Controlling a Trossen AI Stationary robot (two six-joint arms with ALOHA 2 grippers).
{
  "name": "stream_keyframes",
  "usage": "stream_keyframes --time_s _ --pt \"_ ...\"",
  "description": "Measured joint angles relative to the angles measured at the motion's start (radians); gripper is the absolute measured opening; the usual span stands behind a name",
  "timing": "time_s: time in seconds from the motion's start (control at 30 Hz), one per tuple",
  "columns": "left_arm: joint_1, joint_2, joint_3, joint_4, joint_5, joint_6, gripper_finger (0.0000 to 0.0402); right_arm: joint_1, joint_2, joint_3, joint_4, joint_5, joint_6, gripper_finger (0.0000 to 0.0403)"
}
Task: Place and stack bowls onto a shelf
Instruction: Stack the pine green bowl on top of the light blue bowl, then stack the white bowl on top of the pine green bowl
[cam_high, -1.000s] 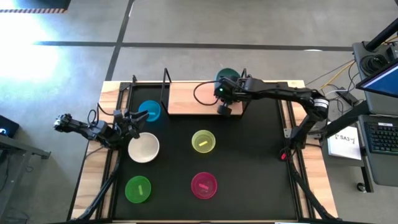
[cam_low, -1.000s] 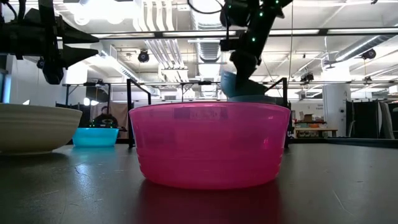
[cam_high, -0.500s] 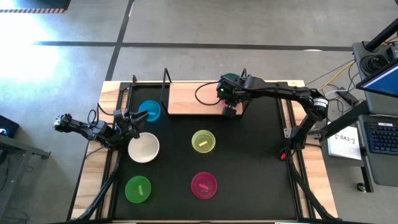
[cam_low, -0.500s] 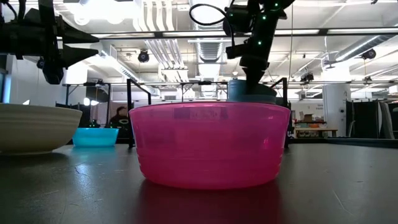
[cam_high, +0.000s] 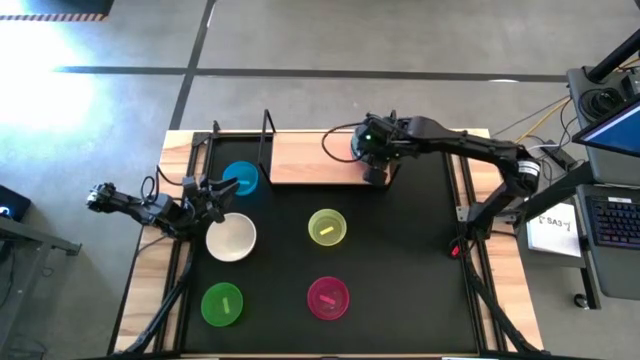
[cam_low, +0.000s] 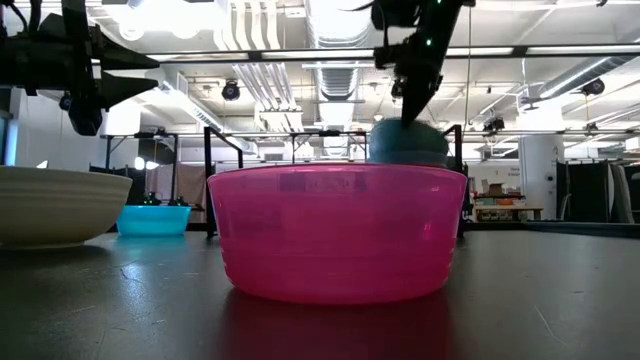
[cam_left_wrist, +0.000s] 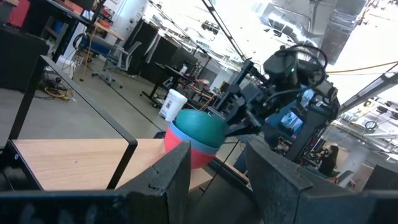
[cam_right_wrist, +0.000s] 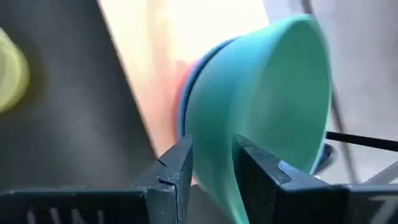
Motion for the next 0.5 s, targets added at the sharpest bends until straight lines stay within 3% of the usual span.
stream_keyframes --time_s 0.13,0.33,0.4,0.5 --pt "0.000 0.000 0.000 0.000 0.000 0.000 0.0136 0.001 -0.024 0.012 0.011 -0.117 0.015 0.0102" --pt "0.000 0.000 0.000 0.000 0.000 0.000 0.0136 0.002 -0.037 0.014 0.026 -0.137 0.027 0.0102" --pt "0.000 0.000 0.000 0.000 0.000 0.000 0.0136 0.005 -0.038 0.014 0.025 -0.207 0.036 0.0102" --pt "0.000 0.000 0.000 0.000 0.000 0.000 0.0136 0.011 -0.037 0.014 0.027 -0.392 0.063 0.0102"
